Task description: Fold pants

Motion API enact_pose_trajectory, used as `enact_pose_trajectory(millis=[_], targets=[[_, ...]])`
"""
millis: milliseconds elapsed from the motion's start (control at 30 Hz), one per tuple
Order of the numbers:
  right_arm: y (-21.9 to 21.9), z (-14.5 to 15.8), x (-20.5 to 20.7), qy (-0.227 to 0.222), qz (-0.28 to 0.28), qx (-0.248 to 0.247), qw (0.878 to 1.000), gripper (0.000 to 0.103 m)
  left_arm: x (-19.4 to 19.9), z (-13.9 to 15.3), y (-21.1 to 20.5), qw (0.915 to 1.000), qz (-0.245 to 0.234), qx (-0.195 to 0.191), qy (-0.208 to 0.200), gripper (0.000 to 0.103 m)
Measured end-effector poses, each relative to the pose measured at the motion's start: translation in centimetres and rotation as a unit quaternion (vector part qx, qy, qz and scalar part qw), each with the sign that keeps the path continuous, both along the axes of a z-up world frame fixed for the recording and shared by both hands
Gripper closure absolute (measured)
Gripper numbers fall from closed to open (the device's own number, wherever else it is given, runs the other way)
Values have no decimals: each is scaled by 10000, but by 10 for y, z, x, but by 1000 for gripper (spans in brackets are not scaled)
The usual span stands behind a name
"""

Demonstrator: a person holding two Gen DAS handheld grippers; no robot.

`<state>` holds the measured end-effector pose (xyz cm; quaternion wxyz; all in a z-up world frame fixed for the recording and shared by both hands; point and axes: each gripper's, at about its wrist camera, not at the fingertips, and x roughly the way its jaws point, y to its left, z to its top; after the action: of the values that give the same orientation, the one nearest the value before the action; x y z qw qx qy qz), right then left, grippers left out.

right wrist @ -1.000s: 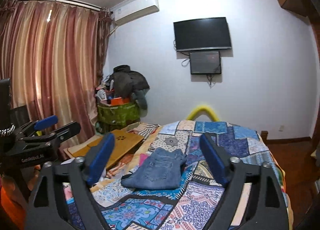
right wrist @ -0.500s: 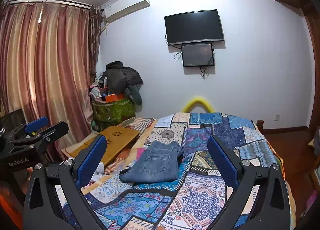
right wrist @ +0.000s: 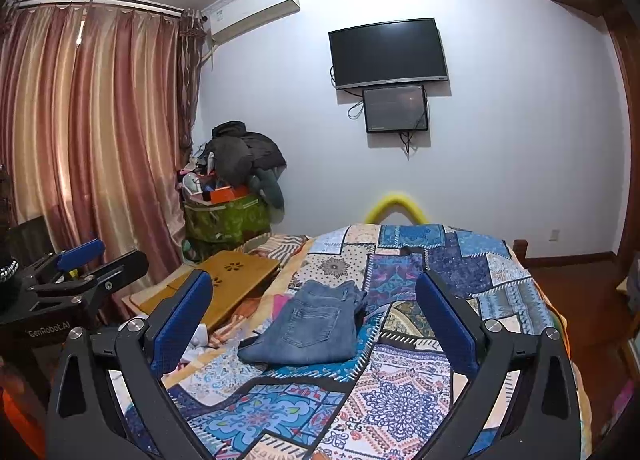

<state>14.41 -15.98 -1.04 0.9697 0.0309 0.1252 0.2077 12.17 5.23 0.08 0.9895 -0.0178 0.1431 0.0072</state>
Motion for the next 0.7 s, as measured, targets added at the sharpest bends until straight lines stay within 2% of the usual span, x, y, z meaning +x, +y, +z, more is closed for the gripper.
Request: enact_pose_trajectory(millis=[700], targets=[[-6, 2, -1, 49, -92, 74, 9999, 1, 4, -1, -7, 9998, -174, 34, 53, 0]])
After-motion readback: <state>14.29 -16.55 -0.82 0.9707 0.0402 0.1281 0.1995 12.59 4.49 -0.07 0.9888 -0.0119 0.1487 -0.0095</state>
